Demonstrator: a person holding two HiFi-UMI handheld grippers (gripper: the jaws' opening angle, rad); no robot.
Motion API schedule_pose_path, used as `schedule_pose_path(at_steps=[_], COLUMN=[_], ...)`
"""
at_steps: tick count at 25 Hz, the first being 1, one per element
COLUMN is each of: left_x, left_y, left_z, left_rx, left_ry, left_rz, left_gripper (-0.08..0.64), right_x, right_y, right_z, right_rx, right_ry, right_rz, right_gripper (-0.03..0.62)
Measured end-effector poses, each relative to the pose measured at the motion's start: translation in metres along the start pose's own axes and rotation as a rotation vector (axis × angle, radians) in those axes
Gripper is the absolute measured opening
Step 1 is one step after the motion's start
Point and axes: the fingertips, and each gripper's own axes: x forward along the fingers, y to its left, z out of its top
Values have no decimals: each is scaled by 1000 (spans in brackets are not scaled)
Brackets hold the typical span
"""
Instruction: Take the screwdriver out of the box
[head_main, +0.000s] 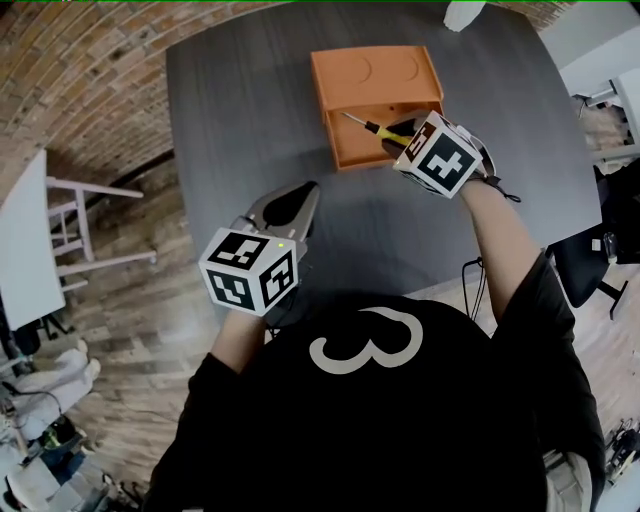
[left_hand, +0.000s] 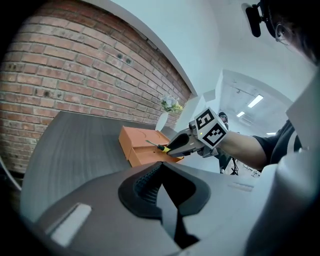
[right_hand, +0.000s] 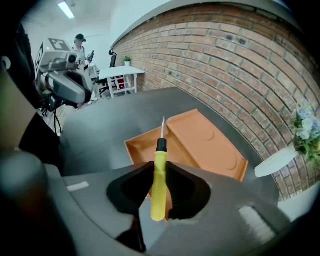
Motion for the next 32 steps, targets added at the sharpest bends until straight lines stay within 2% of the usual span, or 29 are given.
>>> schedule_pose_path(at_steps=[4,10,14,25,27,32], left_x=[-12,-29,-39,-71,-75,-82], left_y=[-14,-49,-78,-144,-152,-167], left_z=[9,18,21,10,5,-1], left_rx=[13,41,88,141,149,178], left_ry=[-35,-79,-93,-164,-170,-173], left_rz=[7,6,-21,-31,-31,-24], left_gripper=[15,15,15,15,15,14], right_x=[-37,-100,-138,-212,-217,-228], right_y=[10,38,67,132,142,155], right_z=[11,16,16,-25,-32,-47], right_rx=[44,177,263,464,485,517], right_ry=[-113,-335,-482,-795,-823,-843], right_rz=[-16,-21,19,55,72,55], right_gripper=[78,78,78,78,78,78])
